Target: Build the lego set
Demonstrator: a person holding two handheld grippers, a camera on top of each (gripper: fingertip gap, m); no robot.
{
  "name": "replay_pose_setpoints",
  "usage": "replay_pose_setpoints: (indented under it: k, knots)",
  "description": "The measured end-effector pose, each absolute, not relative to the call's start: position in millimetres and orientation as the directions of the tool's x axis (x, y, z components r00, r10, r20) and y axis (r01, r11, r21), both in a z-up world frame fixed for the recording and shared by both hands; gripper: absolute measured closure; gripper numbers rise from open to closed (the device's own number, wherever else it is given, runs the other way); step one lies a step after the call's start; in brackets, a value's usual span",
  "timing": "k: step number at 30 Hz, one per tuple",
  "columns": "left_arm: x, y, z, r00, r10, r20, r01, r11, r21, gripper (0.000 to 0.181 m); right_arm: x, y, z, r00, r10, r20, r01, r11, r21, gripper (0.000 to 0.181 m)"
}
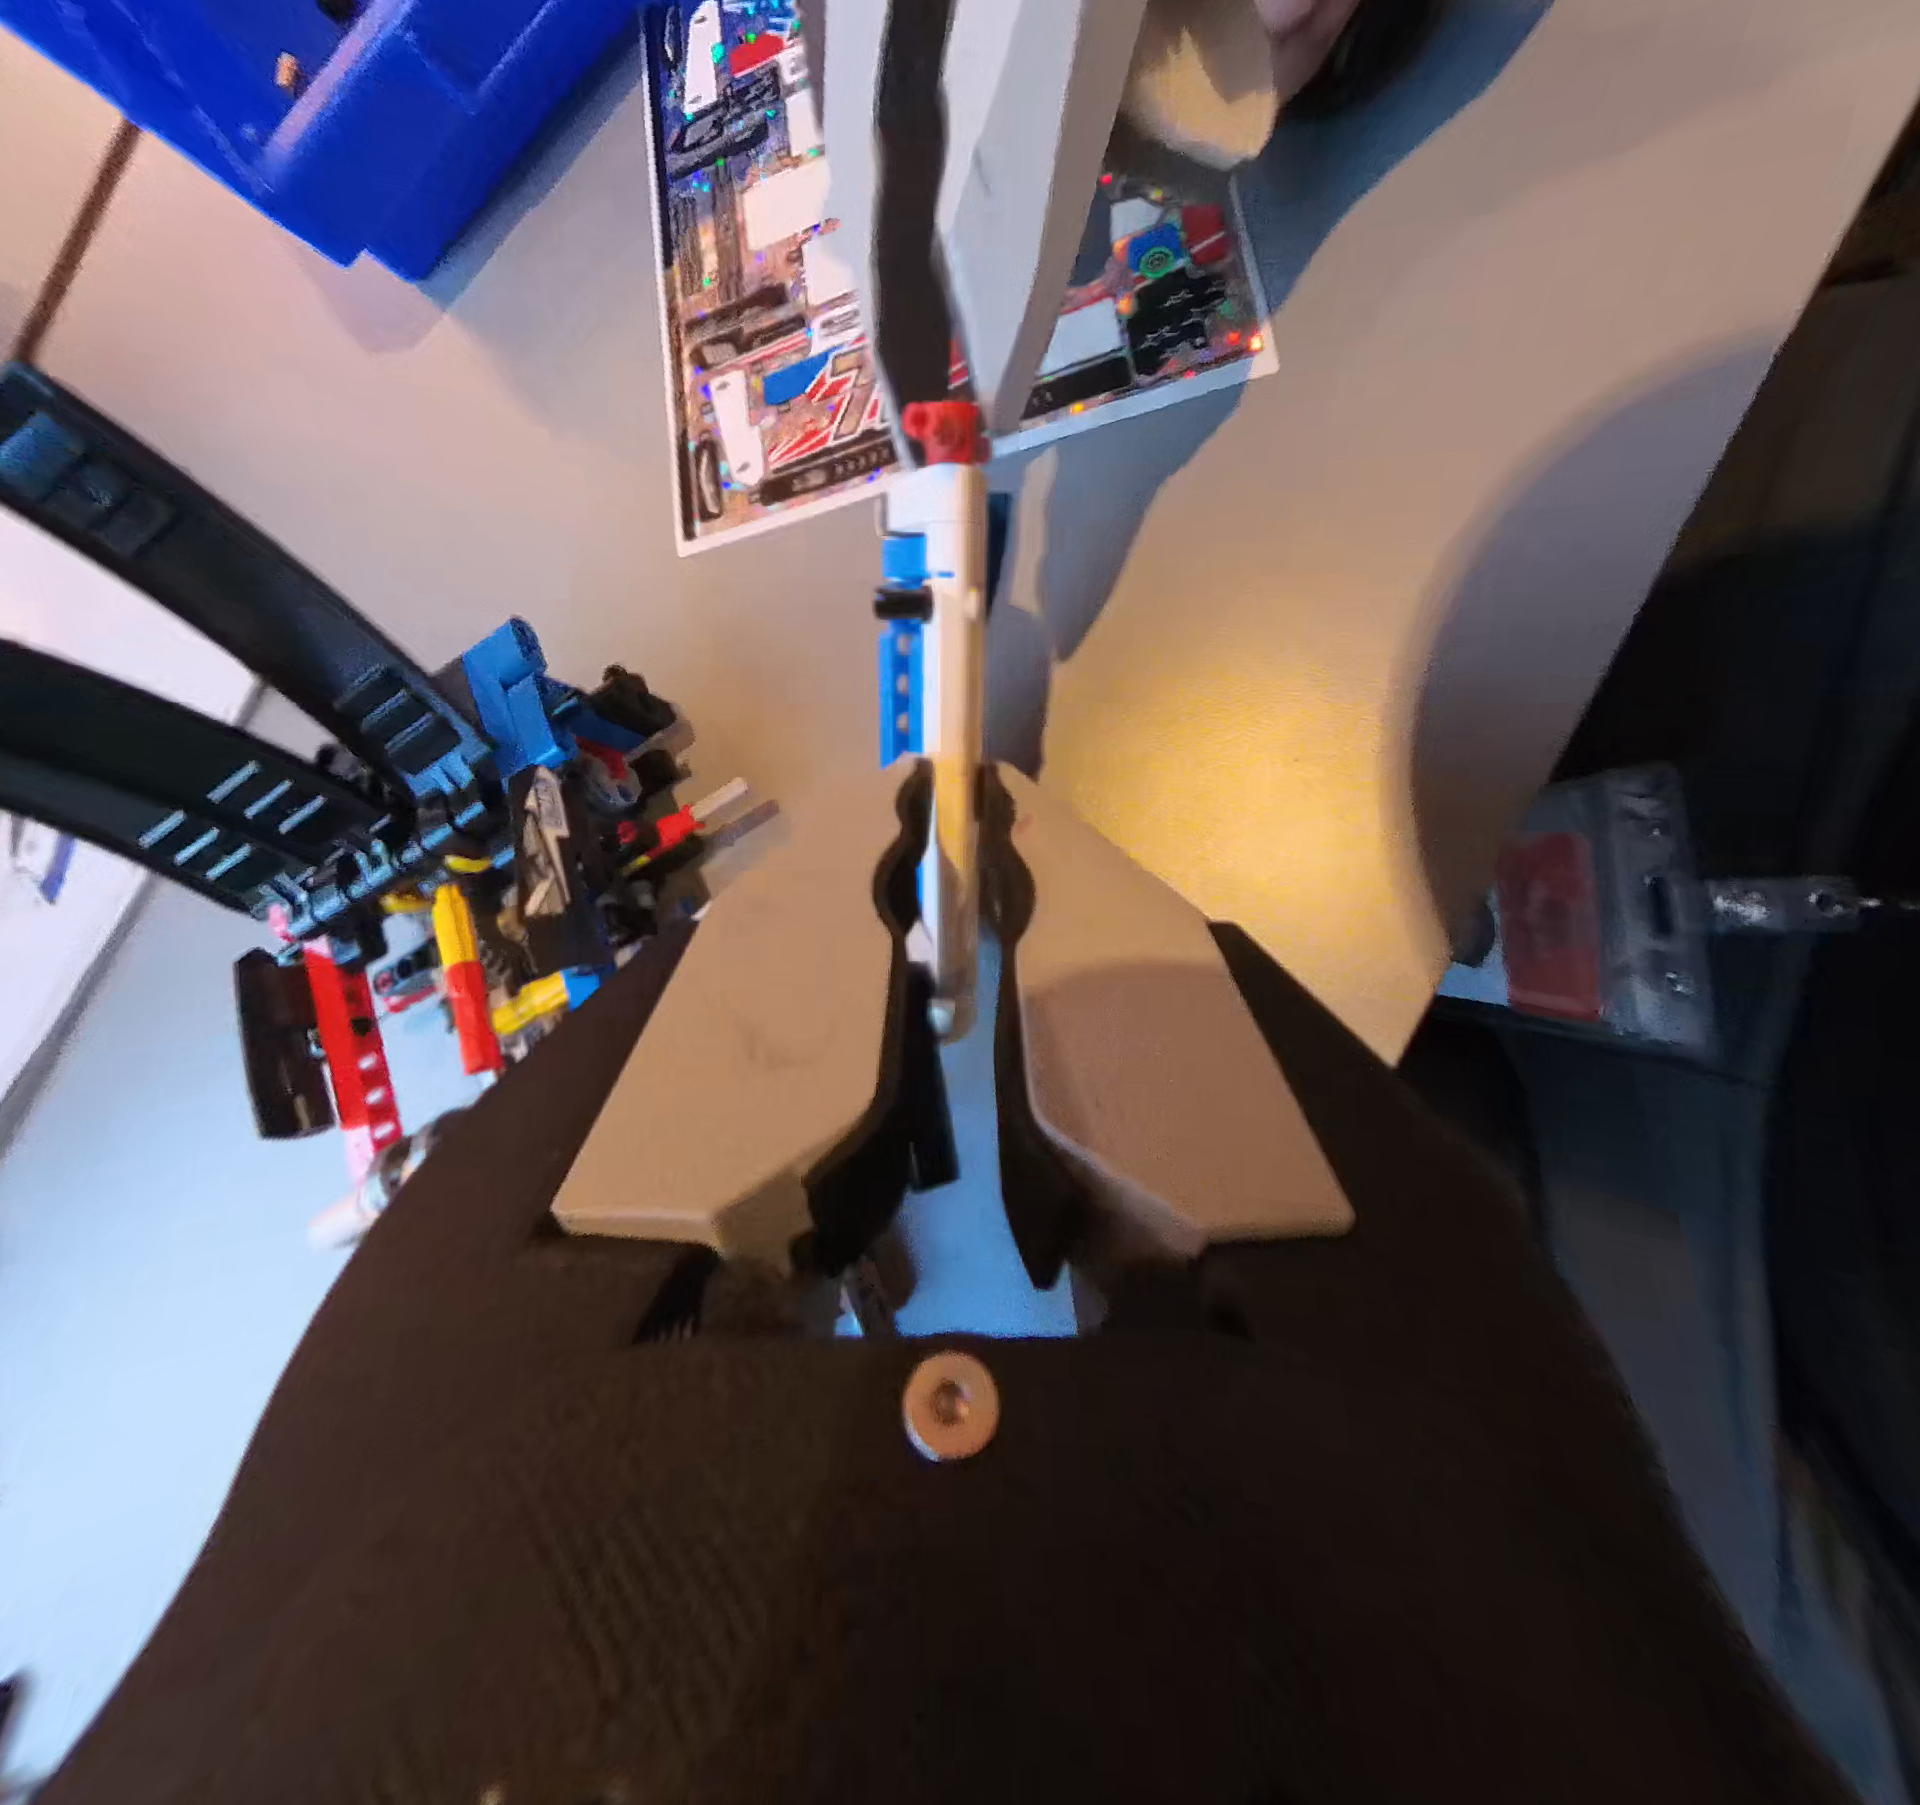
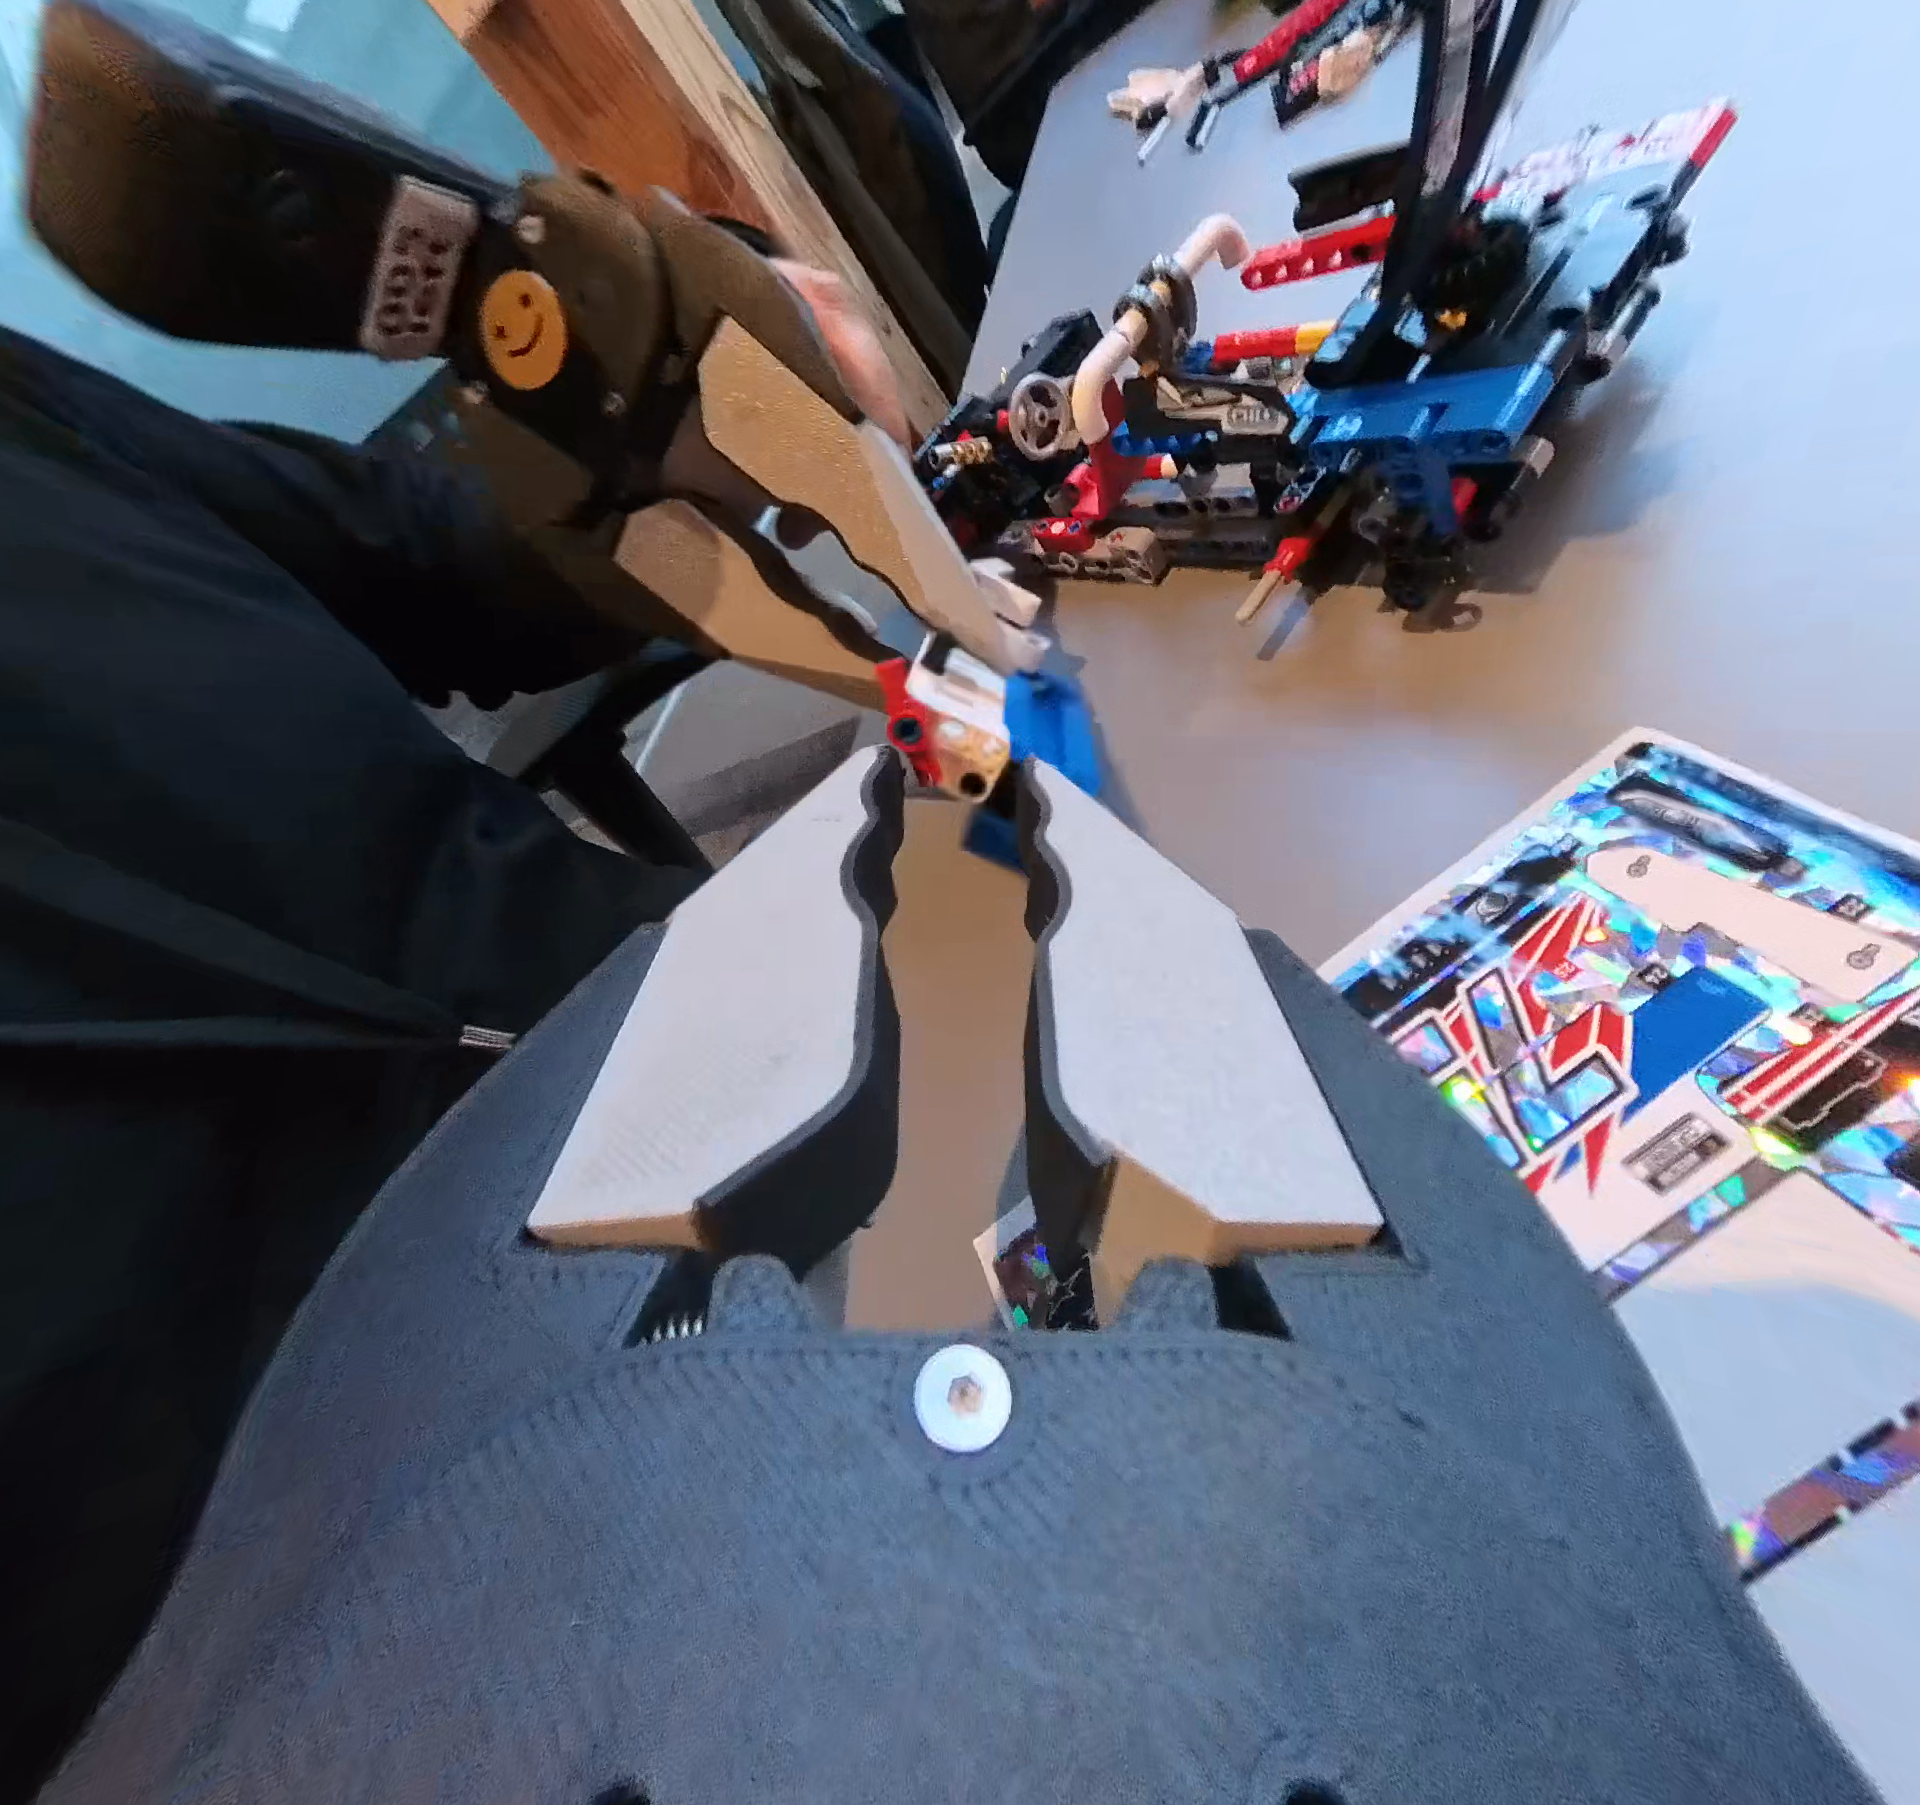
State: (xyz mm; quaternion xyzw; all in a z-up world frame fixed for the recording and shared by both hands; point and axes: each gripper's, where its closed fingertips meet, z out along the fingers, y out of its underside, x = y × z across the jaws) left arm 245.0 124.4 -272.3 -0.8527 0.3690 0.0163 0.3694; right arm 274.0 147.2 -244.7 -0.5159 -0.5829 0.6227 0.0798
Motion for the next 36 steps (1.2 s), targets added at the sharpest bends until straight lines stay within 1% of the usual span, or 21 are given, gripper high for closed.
replay_pose_setpoints:
  k: [3, 6, 8, 10, 12, 13, 15, 19, 21, 24, 26, 30, 31, 33, 34, 36]
  knots:
    - [237, 124, -275, 0.727, -0.621, -0.293, -0.643, -0.465, -0.609, 0.175, 274, 148, -238, -0.477, 0.72, -0.505, 0.456, -0.288, -0.842, 0.169]
    - [242, 121, -276, 0.73, -0.637, -0.248, -0.624, -0.474, -0.621, 0.175, 273, 146, -241, -0.473, 0.748, -0.466, 0.452, -0.248, -0.857, 0.159]
    - [244, 121, -275, 0.736, -0.641, -0.218, -0.604, -0.476, -0.64, 0.175, 275, 141, -236, -0.512, 0.756, -0.408, 0.415, -0.198, -0.888, 0.16]
    - [244, 122, -274, 0.742, -0.638, -0.206, -0.593, -0.481, -0.646, 0.175, 274, 141, -232, -0.513, 0.793, -0.327, 0.367, -0.141, -0.919, 0.163]
    - [245, 121, -274, 0.737, -0.641, -0.216, -0.6, -0.472, -0.645, 0.175, 272, 142, -233, -0.501, 0.823, -0.268, 0.353, -0.089, -0.932, 0.174]
    - [246, 121, -275, 0.732, -0.644, -0.222, -0.606, -0.466, -0.644, 0.175, 271, 142, -234, -0.498, 0.827, -0.261, 0.354, -0.08, -0.932, 0.175]
    - [249, 121, -275, 0.726, -0.644, -0.24, -0.617, -0.456, -0.641, 0.175, 271, 139, -235, -0.504, 0.813, -0.291, 0.371, -0.1, -0.923, 0.175]
    - [249, 120, -276, 0.711, -0.634, -0.306, -0.654, -0.434, -0.62, 0.176, 270, 137, -237, -0.492, 0.76, -0.424, 0.439, -0.204, -0.875, 0.177]
    - [247, 120, -278, 0.697, -0.617, -0.365, -0.684, -0.421, -0.596, 0.176, 268, 139, -241, -0.447, 0.741, -0.501, 0.486, -0.27, -0.831, 0.179]
    - [245, 121, -281, 0.673, -0.566, -0.476, -0.73, -0.405, -0.551, 0.176, 265, 143, -246, -0.35, 0.677, -0.647, 0.544, -0.415, -0.729, 0.18]
    - [245, 121, -282, 0.661, -0.544, -0.516, -0.745, -0.398, -0.535, 0.175, 266, 143, -247, -0.328, 0.649, -0.687, 0.555, -0.456, -0.696, 0.18]
    - [248, 117, -281, 0.701, -0.561, -0.44, -0.699, -0.42, -0.579, 0.176, 267, 141, -237, -0.404, 0.692, -0.598, 0.495, -0.384, -0.779, 0.176]
    - [245, 117, -280, 0.712, -0.558, -0.426, -0.688, -0.435, -0.581, 0.176, 268, 144, -232, -0.416, 0.699, -0.582, 0.473, -0.38, -0.795, 0.172]
    - [239, 119, -276, 0.737, -0.539, -0.407, -0.663, -0.463, -0.588, 0.176, 271, 149, -224, -0.425, 0.73, -0.536, 0.429, -0.359, -0.829, 0.155]
    - [238, 118, -276, 0.755, -0.54, -0.372, -0.641, -0.485, -0.595, 0.176, 273, 152, -226, -0.409, 0.767, -0.494, 0.418, -0.323, -0.849, 0.152]
    - [238, 116, -275, 0.801, -0.536, -0.266, -0.565, -0.533, -0.629, 0.176, 274, 152, -228, -0.391, 0.851, -0.351, 0.375, -0.201, -0.905, 0.149]
